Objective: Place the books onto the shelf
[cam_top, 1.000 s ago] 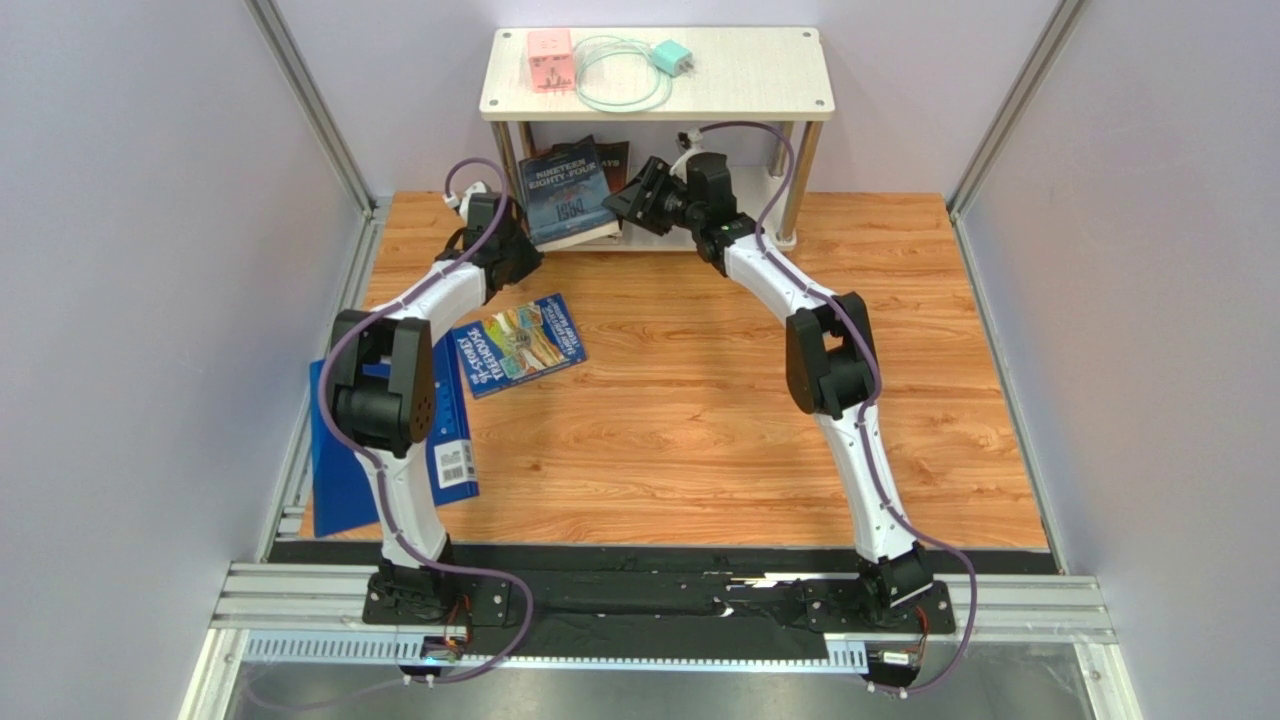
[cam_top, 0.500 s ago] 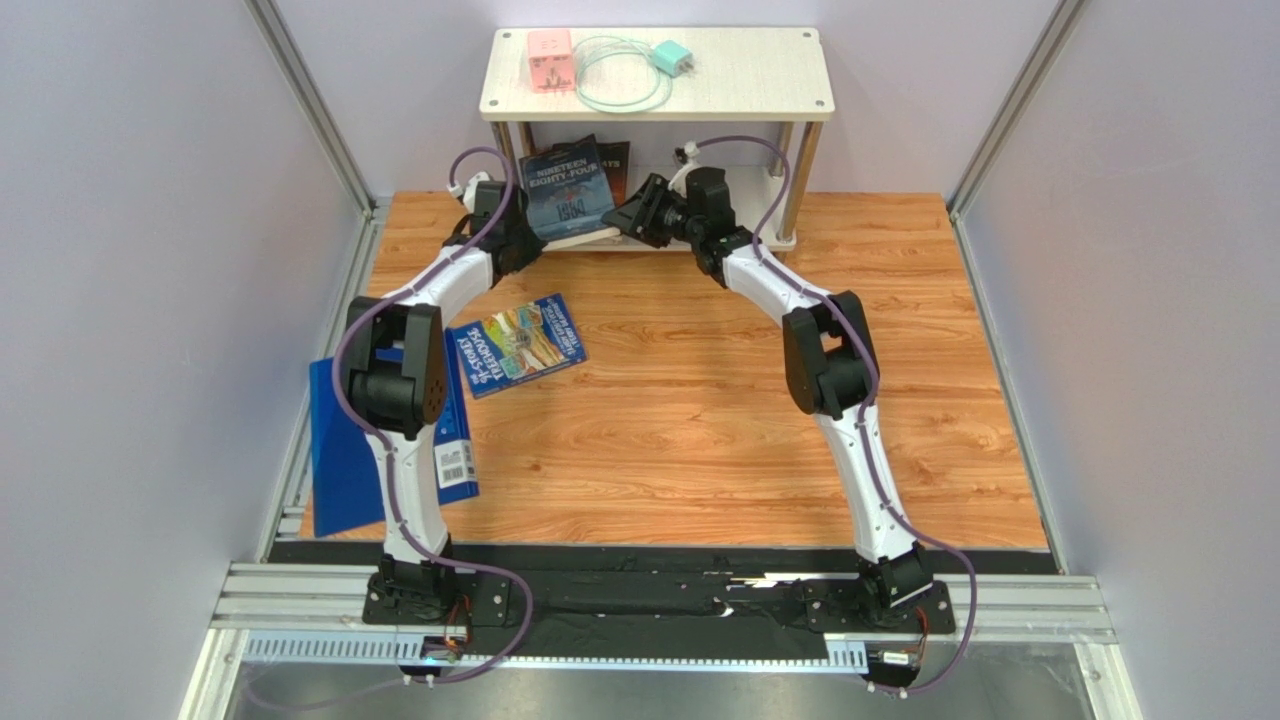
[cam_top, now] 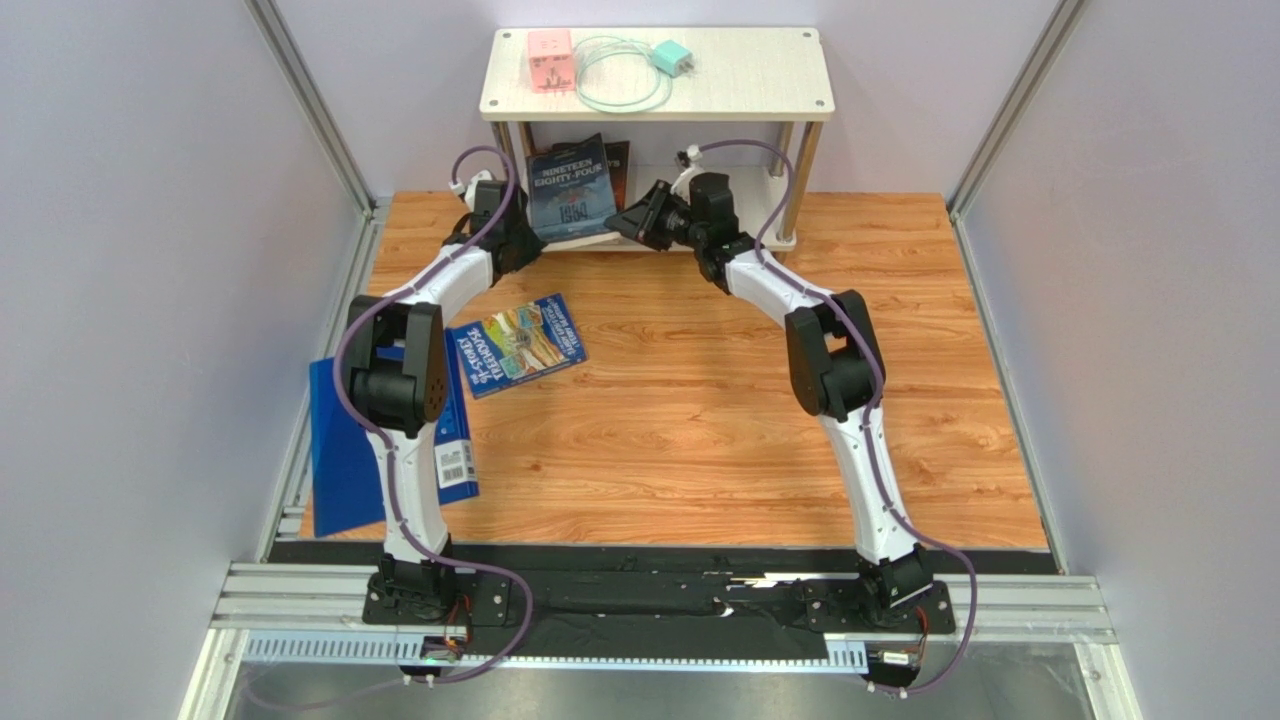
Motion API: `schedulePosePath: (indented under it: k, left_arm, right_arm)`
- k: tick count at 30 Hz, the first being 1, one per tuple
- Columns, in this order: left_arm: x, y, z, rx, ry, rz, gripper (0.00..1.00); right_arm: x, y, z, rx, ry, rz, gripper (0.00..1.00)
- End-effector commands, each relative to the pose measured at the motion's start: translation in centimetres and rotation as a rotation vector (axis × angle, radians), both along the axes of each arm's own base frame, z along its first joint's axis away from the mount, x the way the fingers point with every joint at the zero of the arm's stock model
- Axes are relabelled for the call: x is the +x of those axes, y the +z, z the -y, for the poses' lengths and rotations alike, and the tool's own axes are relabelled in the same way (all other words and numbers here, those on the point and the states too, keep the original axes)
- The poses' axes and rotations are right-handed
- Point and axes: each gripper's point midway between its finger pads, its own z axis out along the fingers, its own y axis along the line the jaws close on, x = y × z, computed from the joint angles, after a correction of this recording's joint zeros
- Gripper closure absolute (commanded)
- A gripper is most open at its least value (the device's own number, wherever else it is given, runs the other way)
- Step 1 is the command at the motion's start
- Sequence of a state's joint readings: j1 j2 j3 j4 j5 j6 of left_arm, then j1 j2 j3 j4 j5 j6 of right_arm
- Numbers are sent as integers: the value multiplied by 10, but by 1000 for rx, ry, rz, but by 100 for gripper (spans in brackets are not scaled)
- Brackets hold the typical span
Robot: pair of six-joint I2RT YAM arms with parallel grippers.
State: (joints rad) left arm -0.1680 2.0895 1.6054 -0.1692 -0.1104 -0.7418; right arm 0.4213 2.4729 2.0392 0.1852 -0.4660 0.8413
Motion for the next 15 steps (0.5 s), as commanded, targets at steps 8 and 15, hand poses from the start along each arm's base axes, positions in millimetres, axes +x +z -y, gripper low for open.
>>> schedulePosePath:
  k: [8,15]
  left_arm:
    - [14,49,9,-27,-45,126,100]
    - [6,56,6,-3,-57,145,100]
  right_arm:
    - [-32,45,-1,48,26,86,96]
    - [-22,44,-7,37,30,62,81]
